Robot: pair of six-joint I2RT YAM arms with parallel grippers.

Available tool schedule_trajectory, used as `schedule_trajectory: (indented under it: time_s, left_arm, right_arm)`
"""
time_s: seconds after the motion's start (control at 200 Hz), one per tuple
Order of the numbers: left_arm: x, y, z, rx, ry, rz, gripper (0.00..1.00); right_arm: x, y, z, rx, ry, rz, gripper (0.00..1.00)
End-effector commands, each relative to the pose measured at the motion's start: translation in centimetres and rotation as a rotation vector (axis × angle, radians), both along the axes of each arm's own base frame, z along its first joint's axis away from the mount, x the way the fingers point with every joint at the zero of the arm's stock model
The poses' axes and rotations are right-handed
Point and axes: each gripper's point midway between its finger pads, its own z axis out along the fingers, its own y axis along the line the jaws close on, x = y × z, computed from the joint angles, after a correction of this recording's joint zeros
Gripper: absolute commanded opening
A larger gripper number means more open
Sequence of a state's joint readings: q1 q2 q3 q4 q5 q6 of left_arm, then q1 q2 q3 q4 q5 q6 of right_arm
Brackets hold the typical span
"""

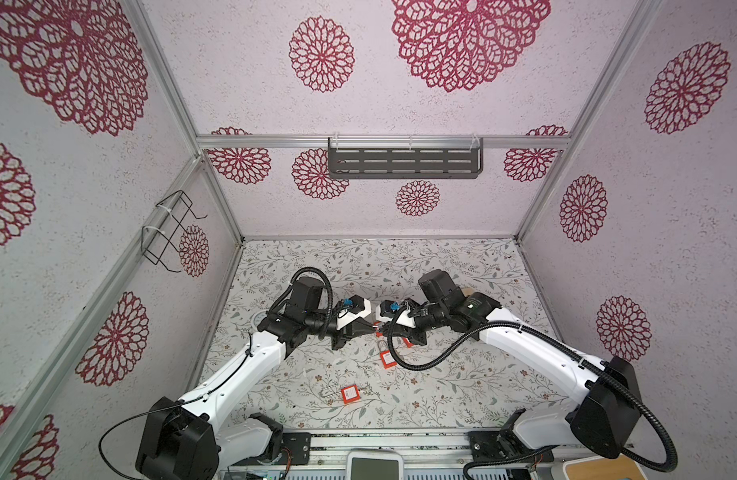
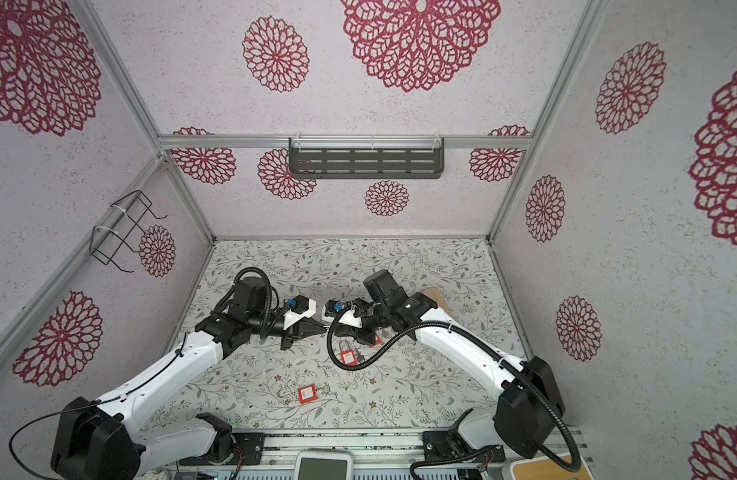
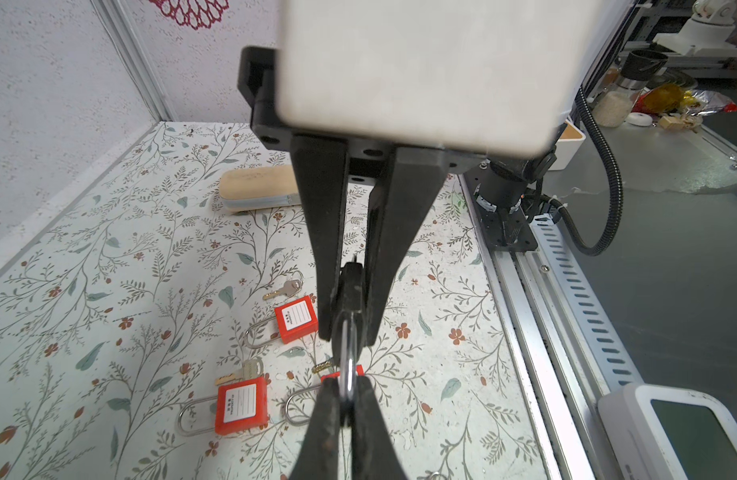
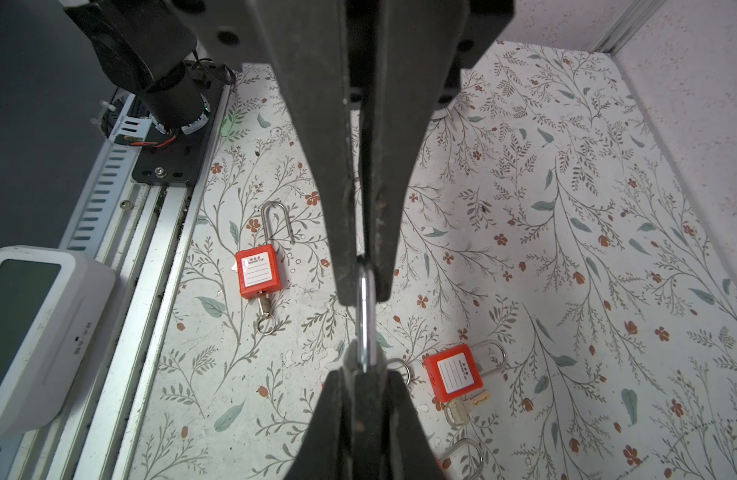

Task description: Lock with the key

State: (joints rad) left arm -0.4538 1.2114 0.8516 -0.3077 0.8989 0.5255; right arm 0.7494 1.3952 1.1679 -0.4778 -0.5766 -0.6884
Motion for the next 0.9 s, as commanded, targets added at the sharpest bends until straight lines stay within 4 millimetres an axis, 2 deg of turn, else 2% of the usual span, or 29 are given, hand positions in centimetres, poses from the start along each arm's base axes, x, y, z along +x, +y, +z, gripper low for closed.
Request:
schedule_trajectory:
  time_s: [0.0, 0.32, 0.681, 0.896]
  left_arm:
    - [-0.9, -1.4, 1.5, -0.039, -0.051, -0.066, 0.00]
    - [-1.3, -1.9, 1.2, -0.050, 0.002, -0.095, 0.00]
    - [-1.3, -3.4, -0.3, -0.037, 0.033, -0.122, 0.00]
    - [-1.0, -3.8, -0.4, -0.067, 0.029, -0.112, 0.00]
  right_arm:
    - [-0.3, 2.1, 3.6, 0.148, -0.079, 0.077, 0.00]
    - [0.1, 2.2, 4.5, 0.182, -0.152, 0.070, 0.00]
    - [0.4, 3.7, 7.3, 0.269, -0.158, 0.104, 0.00]
    - [0.2, 4.3, 7.9, 0.303, -0.130, 0.126, 0.00]
